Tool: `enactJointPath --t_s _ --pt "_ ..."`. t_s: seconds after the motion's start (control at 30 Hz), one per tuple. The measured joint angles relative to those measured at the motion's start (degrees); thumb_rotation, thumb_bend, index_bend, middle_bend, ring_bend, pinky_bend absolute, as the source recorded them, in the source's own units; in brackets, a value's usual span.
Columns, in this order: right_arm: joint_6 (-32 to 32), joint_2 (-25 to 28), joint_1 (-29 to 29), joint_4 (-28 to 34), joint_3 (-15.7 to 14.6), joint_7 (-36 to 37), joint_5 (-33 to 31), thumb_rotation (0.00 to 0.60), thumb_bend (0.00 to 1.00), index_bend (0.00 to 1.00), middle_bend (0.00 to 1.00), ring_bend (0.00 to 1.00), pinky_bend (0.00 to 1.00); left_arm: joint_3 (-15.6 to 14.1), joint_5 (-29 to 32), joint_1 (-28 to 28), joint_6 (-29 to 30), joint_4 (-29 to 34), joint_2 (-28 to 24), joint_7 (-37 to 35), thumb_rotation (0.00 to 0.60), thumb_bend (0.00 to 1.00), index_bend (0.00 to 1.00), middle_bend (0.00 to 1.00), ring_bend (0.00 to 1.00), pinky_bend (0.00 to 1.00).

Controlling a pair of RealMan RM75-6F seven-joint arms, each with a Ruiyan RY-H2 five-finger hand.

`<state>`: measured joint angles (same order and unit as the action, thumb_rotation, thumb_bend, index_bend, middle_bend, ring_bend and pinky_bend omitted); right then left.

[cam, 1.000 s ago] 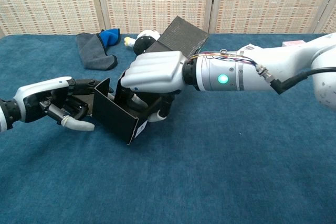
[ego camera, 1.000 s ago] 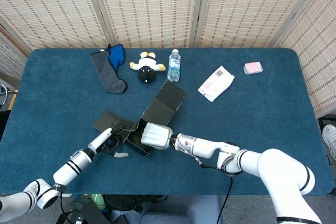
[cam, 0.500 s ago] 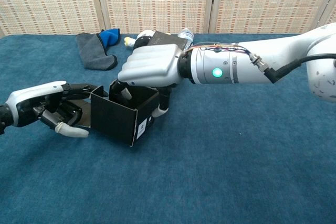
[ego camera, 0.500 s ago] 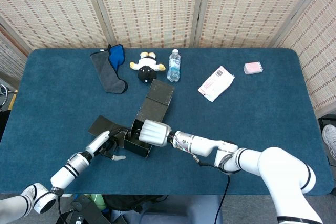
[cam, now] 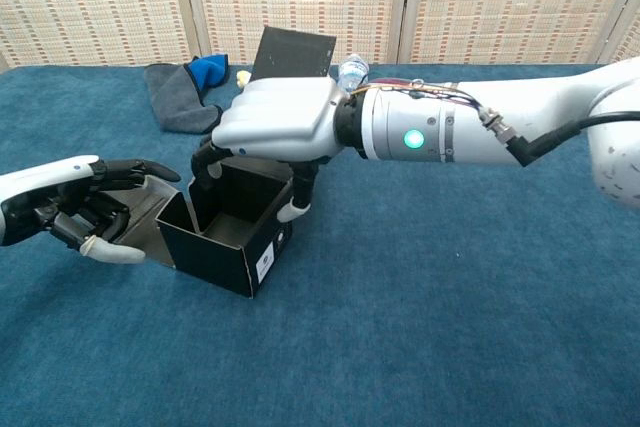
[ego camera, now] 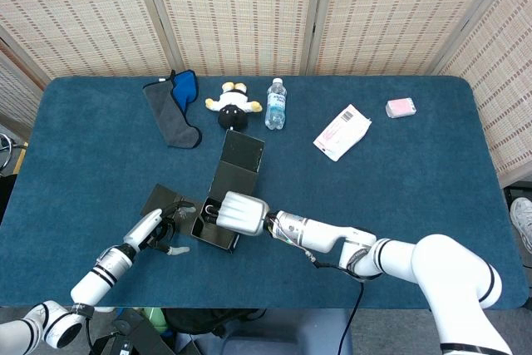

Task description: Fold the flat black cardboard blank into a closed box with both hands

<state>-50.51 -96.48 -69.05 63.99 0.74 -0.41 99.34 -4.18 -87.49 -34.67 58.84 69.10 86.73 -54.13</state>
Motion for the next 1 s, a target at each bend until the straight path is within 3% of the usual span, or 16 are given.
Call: enactJointPath --t_s 0.23,0.5,0.67,0.83,1.0 --pt "-4.07 2.57 5.90 8.64 1.19 -1.27 -5.05 0.600 0.06 0.18 0.26 0.77 1.00 0.81 0.58 1.17 0.81 1.52 -1.42 1.10 0.600 0.10 0.10 0.19 0.68 0.84" --pt "-8.35 5.27 17.62 23.50 2.18 -0.11 -19.18 0.600 0.00 0.10 0.23 0.75 1.00 1.78 0.81 1.48 0.56 2.41 -2.06 1.64 0.600 0.09 0.08 0.16 0.68 0.84" --pt "-9.19 6.15 22.78 29.25 2.23 4.24 -25.39 0.600 0.00 0.09 0.22 0.75 1.00 2.12 0.60 1.21 -0.09 2.82 -2.18 1.94 0.600 0.09 0.07 0.15 0.68 0.84" --pt "-8.34 6.63 26.13 33.29 2.46 8.34 -31.55 0.600 0.00 0.01 0.12 0.71 1.00 2.52 0.68 0.96 -0.80 3.19 -2.29 2.18 0.600 0.09 0.07 0.14 0.68 0.84" --pt "-6.46 5.76 27.85 35.12 3.06 8.12 -37.26 0.600 0.00 0.00 0.01 0.66 1.00 2.85 0.59 0.66 -1.32 3.74 -2.42 2.40 0.600 0.09 0.06 0.14 0.68 0.84"
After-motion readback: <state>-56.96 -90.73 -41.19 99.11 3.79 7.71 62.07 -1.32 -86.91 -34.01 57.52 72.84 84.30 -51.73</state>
